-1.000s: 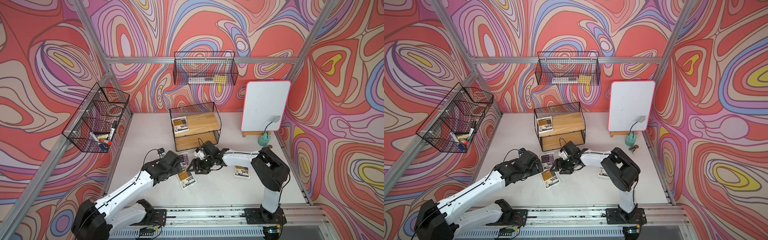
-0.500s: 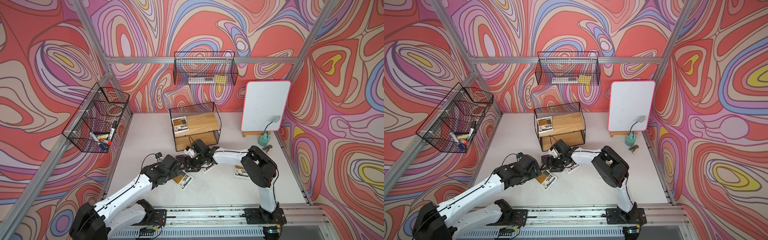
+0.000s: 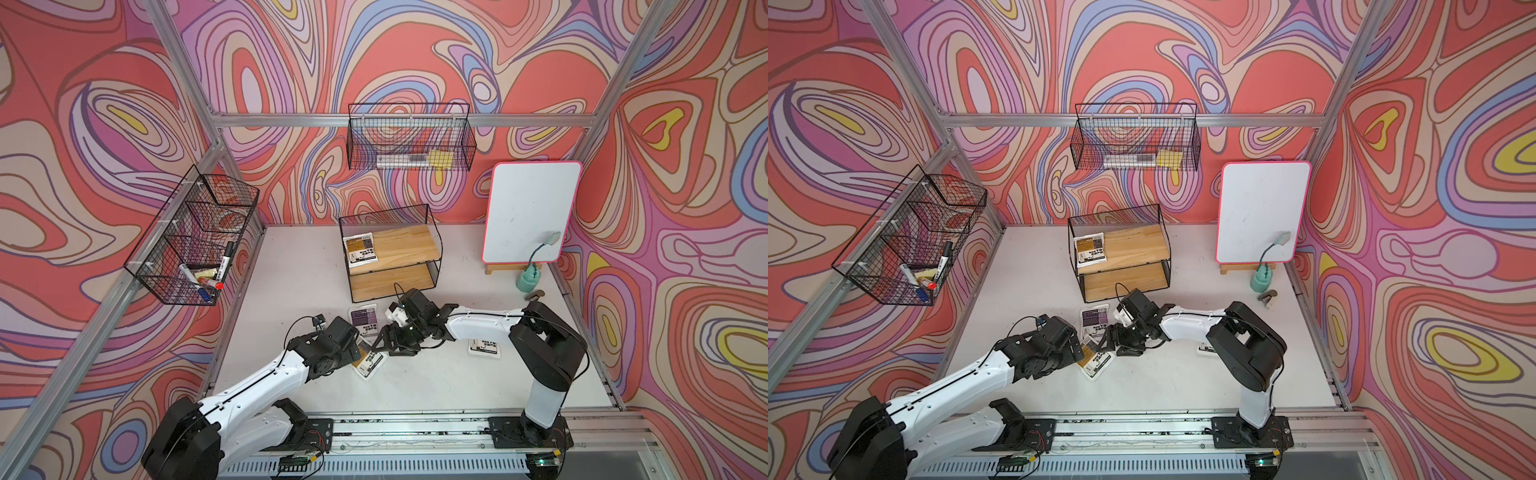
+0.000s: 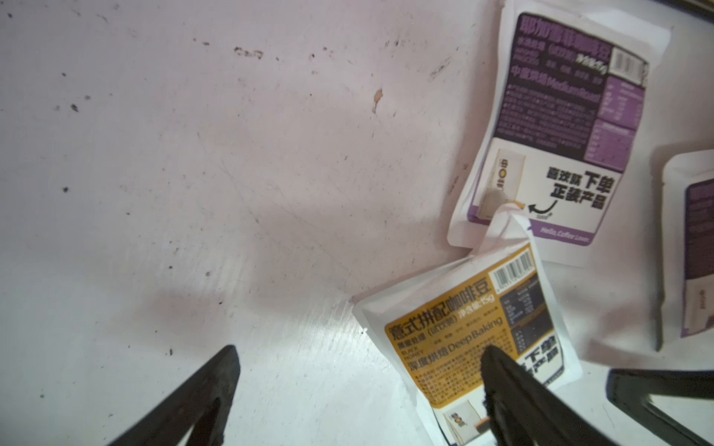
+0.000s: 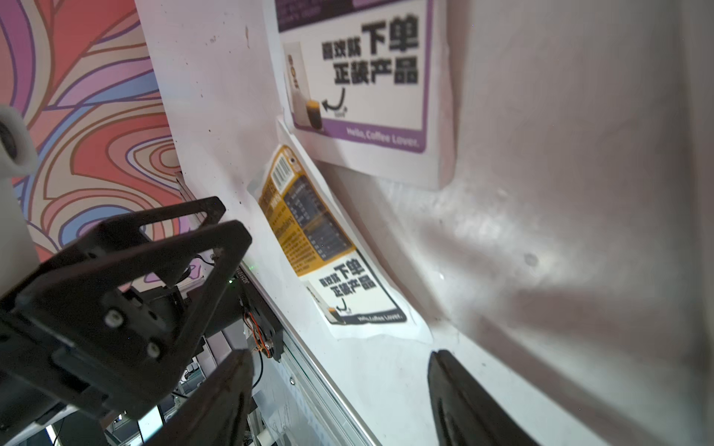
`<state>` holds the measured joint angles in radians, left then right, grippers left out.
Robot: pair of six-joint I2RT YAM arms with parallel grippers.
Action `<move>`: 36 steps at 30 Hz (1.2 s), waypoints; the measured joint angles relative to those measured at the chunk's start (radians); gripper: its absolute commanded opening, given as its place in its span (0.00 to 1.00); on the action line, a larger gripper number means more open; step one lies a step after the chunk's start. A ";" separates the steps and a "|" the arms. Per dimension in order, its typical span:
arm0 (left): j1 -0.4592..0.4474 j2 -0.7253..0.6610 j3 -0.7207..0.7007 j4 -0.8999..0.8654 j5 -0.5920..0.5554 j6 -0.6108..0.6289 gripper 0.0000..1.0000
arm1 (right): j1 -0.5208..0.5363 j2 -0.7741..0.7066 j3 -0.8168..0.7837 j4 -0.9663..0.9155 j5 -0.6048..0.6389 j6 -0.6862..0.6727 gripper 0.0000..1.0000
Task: Place the bagged coffee beans on the shelf by color
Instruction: Adjust the bagged coffee beans at the center of the board, then pick up the bagged coffee beans at the center of the board.
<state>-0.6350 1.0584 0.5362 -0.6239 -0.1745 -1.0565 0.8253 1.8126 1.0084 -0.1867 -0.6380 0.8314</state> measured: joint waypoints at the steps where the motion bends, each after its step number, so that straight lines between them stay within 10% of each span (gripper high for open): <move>1: 0.000 0.009 -0.002 0.006 0.003 0.000 0.99 | 0.000 -0.006 -0.007 -0.004 0.000 0.000 0.74; 36: 0.000 0.127 0.006 0.036 0.015 -0.011 0.99 | -0.019 0.119 -0.039 0.227 -0.185 0.055 0.59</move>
<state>-0.6350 1.1854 0.5426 -0.5877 -0.1596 -1.0672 0.8059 1.9316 0.9691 0.0399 -0.8230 0.8864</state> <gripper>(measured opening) 0.992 0.624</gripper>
